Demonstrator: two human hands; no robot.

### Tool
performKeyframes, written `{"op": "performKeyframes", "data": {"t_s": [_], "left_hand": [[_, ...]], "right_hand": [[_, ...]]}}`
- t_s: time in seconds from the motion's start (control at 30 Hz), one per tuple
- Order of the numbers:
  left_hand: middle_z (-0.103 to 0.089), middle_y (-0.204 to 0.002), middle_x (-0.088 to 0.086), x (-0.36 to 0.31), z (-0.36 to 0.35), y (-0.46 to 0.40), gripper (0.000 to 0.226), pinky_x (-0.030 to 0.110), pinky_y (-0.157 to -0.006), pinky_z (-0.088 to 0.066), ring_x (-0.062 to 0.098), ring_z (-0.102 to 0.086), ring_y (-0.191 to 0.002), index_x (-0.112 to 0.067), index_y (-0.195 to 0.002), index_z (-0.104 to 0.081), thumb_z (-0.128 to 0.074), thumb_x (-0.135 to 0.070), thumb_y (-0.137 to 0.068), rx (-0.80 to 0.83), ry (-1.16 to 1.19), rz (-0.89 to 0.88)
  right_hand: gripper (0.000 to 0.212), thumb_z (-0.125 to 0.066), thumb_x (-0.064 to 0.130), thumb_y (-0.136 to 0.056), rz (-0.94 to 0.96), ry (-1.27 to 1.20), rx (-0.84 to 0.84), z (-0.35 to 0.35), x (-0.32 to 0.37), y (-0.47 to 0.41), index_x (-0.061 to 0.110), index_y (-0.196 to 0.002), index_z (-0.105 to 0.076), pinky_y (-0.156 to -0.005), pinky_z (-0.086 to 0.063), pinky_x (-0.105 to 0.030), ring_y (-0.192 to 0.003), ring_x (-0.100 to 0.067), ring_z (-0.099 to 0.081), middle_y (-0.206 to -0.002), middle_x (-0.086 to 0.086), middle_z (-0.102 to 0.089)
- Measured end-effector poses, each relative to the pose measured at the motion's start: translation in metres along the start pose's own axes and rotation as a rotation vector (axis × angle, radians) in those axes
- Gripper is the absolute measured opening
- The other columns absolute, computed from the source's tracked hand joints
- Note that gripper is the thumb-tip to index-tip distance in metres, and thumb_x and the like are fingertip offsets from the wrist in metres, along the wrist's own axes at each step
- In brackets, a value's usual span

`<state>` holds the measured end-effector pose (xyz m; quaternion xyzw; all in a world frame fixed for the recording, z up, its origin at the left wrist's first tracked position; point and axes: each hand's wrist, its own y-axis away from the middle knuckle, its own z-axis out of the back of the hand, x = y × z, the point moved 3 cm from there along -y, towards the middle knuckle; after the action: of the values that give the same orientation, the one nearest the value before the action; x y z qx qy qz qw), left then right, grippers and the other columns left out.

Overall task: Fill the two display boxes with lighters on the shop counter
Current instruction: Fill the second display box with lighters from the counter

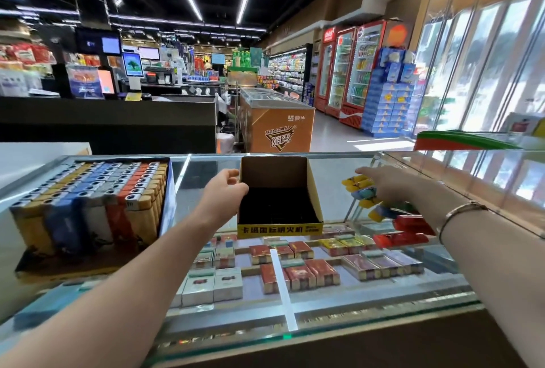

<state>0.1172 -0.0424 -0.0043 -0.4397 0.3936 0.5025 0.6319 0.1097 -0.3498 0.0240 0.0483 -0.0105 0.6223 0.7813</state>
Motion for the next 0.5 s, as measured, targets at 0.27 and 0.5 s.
{"op": "performKeyframes", "data": {"t_s": [0.27, 0.5], "left_hand": [[-0.057, -0.113, 0.004, 0.004, 0.003, -0.007, 0.039, 0.029, -0.068, -0.050, 0.018, -0.059, -0.095, -0.014, -0.128, -0.046, -0.048, -0.015, -0.089, -0.033, -0.056, -0.007], [-0.058, -0.105, 0.000, 0.006, 0.004, -0.012, 0.033, 0.023, -0.057, -0.048, 0.013, -0.061, -0.087, -0.016, -0.124, -0.047, -0.048, -0.014, -0.091, -0.013, -0.034, 0.022]], "right_hand": [[0.065, -0.039, 0.002, -0.091, 0.038, -0.058, 0.134, -0.015, 0.013, -0.018, 0.031, -0.146, -0.020, -0.080, -0.043, -0.028, -0.108, -0.017, -0.042, -0.130, 0.002, -0.043], [0.048, -0.051, 0.009, -0.081, 0.128, 0.095, 0.012, -0.016, 0.030, -0.024, 0.022, -0.125, -0.041, -0.096, -0.031, -0.045, -0.109, -0.023, -0.036, -0.120, -0.007, -0.045]]}}
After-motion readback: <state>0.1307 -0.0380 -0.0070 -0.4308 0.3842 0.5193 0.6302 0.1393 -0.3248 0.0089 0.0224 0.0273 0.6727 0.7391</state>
